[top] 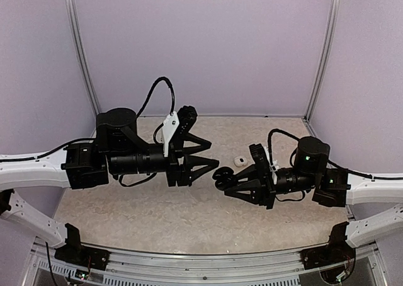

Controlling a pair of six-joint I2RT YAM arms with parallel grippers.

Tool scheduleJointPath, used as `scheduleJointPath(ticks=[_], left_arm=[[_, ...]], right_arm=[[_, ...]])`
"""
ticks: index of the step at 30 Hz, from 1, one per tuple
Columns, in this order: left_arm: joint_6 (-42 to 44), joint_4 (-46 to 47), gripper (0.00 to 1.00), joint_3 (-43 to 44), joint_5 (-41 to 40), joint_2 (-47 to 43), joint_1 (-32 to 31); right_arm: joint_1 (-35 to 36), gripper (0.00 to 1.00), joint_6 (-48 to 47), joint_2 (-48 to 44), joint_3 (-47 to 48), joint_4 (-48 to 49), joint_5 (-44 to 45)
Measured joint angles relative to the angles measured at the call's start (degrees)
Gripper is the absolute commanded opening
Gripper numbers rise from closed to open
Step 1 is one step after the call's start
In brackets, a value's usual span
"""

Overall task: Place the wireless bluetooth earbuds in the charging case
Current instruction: Open the charging case, then move the right earbud to the center of the board.

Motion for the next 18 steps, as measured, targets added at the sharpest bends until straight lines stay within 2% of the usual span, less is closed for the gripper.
scheduleJointPath(ticks=[5,13,18], left_arm=[[-0.55,1.11,0.61,-1.68,0.55,-0.33,0.70],[-0.70,1.73,0.61,-3.08,6.03,-0.48,0.46],[-0.94,1.73,0.57,-2.71,7.19,2.19,0.55]], right_arm=[[0.00,0.05,0.15,-0.24,-0.02,0.02,0.28],[0.00,0.05,0.17,-0.68,-0.37,0.02,0.72],[0.00,0.05,0.15,-0.96,-0.37,0.02,0.66]])
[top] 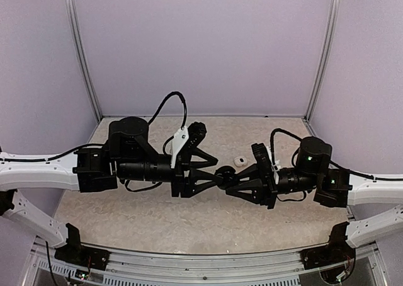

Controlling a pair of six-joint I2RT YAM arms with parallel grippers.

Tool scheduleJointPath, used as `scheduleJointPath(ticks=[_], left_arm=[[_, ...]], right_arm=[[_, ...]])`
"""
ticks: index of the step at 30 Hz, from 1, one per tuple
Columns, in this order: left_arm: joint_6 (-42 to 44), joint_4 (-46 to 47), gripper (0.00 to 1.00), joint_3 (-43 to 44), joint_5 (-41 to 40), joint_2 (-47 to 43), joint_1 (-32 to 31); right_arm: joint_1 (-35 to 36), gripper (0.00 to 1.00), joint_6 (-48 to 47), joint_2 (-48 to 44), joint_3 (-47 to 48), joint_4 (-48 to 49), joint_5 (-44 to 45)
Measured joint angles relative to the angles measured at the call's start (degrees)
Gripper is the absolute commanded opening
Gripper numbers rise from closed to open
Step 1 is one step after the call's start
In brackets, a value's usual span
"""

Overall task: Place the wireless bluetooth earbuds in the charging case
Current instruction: Move the right earbud to the center of the board.

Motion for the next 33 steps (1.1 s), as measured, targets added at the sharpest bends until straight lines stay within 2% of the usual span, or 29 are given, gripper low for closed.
scheduleJointPath(ticks=[4,10,18,21,27,30,33], left_arm=[[-0.98,-0.04,0.53,0.72,0.35,1.77,1.36],[-1.90,0.39,0.67,1.09,0.92,2.36,2.99],[-5.62,6.75,0.70,-0.92,3.41,1.18,6.12],[-8.74,9.11,0.69,-4.48,0.28,-1.33,8.07],[-15.04,12.11,0.67,-12.41,-11.15,-4.42,11.17],[-16.79,11.74,0.67,-13.00,-15.28,-1.79,11.43],[-17.07,9.99,0.68,-9.88,-16.31,5.05,12.39]], right_arm=[[0.00,0.05,-0.11,-0.48,-0.04,-0.04,0.26],[-0.20,0.05,-0.13,-0.87,-0.55,0.09,1.44],[-1.77,0.05,3.76,-0.87,-2.16,1.81,5.66],[-4.42,0.06,6.27,-1.29,-3.96,2.60,8.13],[-10.36,0.06,10.40,-3.72,-7.37,2.60,11.02],[-13.51,0.06,12.13,-4.66,-8.50,2.62,11.41],[-16.31,0.06,13.40,-5.20,-9.05,2.56,11.23]])
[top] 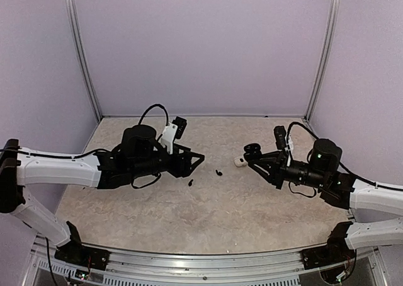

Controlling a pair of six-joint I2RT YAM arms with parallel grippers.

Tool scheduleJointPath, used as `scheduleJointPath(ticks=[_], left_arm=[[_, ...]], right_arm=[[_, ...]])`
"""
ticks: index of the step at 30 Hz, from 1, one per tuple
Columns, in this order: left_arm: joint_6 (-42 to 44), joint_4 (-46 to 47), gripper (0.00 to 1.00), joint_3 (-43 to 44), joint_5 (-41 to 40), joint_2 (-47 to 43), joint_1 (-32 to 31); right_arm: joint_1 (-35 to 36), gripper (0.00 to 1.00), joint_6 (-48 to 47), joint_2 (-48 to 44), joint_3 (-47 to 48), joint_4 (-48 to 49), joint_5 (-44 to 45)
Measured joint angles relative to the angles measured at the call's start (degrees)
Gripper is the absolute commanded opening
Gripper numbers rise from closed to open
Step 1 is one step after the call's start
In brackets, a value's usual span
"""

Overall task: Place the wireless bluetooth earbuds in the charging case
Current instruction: Move the right earbud to the center of the board.

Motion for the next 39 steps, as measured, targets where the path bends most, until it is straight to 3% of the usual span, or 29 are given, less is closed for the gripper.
scheduleJointPath(ticks=[10,19,25,33,39], left_arm=[[13.16,-19.91,0.67,28.61,10.01,28.72,3.43],[23.37,-33.57,0.66,46.80,14.40,44.37,4.81],[25.35,-36.48,0.61,51.34,16.79,49.70,6.43],[26.58,-37.97,0.53,53.81,18.71,53.44,8.33],[26.86,-37.94,0.52,53.29,19.32,54.25,8.44]], right_arm=[[-4.66,0.06,0.22,-4.87,-0.07,-1.03,-1.73],[-5.79,0.06,0.22,-5.29,-0.04,-2.80,-3.34],[-6.32,0.03,0.42,-4.81,2.14,-5.99,-3.82],[-6.88,0.03,3.34,-2.03,12.02,-12.46,-5.03],[-7.39,0.07,6.47,-1.42,17.70,-15.28,-5.51]])
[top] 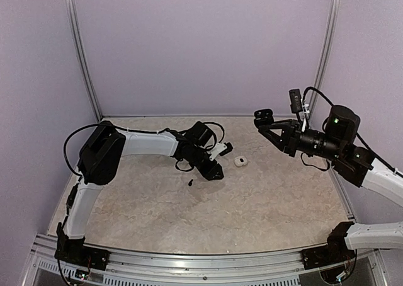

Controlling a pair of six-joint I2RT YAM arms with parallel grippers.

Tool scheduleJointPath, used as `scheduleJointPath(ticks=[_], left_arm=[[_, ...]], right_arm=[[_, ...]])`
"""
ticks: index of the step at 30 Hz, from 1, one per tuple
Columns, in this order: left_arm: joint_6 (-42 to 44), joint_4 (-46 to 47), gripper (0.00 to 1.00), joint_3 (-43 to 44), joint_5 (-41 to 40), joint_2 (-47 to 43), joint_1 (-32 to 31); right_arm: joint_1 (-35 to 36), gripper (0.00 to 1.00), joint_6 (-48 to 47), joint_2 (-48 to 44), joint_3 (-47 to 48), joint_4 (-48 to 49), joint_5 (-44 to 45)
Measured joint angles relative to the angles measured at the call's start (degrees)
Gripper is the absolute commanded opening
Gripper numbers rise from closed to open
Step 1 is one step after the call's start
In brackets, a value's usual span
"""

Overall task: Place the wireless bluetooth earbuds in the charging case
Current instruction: Move the right earbud to the center of the board.

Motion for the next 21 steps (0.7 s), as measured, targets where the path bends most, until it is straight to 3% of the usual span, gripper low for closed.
scheduleJointPath(ticks=[6,14,21], left_arm=[[0.37,0.00,0.58,0.57,0.00,0.31,0.00],[0.37,0.57,0.58,7.08,0.74,3.87,0.00],[0.37,0.90,0.45,6.99,1.36,5.27,-0.28]], right_arm=[[-2.43,0.10,3.56,0.00,0.35,-1.05,-1.09],[-4.92,0.11,7.32,1.77,4.42,-3.19,-2.54],[-6.86,0.11,11.58,5.01,6.75,-3.32,-5.97]])
